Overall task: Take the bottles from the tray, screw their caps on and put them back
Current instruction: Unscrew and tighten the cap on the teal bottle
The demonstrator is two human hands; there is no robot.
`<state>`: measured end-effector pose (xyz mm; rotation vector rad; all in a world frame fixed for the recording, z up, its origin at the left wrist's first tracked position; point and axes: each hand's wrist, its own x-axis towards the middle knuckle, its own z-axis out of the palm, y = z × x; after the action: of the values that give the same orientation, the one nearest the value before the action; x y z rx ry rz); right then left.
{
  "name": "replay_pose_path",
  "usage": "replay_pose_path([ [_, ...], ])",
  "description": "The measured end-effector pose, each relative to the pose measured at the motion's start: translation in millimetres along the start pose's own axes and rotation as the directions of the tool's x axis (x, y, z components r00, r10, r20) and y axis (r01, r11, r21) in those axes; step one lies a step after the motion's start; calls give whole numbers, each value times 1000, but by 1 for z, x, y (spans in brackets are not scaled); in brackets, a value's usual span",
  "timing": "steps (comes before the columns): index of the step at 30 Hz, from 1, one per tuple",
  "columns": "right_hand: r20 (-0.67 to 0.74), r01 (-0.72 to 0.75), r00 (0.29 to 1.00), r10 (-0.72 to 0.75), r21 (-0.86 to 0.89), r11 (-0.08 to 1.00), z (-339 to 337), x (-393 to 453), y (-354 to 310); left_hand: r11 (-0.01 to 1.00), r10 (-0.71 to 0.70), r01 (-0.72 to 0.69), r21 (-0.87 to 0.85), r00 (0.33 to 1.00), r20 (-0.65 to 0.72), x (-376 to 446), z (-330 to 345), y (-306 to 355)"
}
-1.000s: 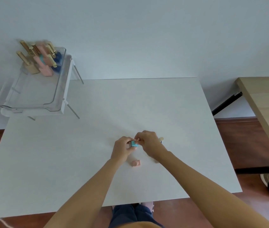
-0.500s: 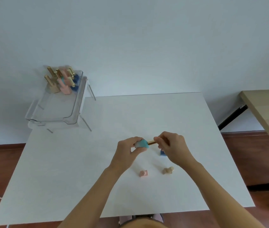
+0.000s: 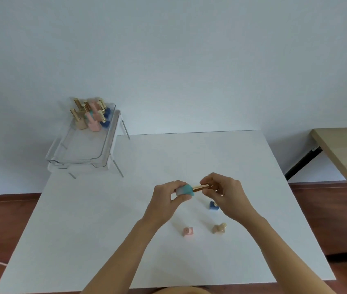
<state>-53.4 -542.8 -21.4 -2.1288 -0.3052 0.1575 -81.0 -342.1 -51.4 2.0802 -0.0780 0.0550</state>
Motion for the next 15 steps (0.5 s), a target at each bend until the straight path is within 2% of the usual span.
replay_pose_path([
  [7,-7,-125,992,125,-102,987,3,9,-11,999,30,-30,20,1000,9,6,0,6],
  [11,-14,-219,976,219,-88,972,2,13,-10,999,32,-33,19,999,36,8,-1,8],
  [15,58,-42,997,46,-65,997,-7,8,-8,1000,5,-5,10,1000,24,8,-1,5],
])
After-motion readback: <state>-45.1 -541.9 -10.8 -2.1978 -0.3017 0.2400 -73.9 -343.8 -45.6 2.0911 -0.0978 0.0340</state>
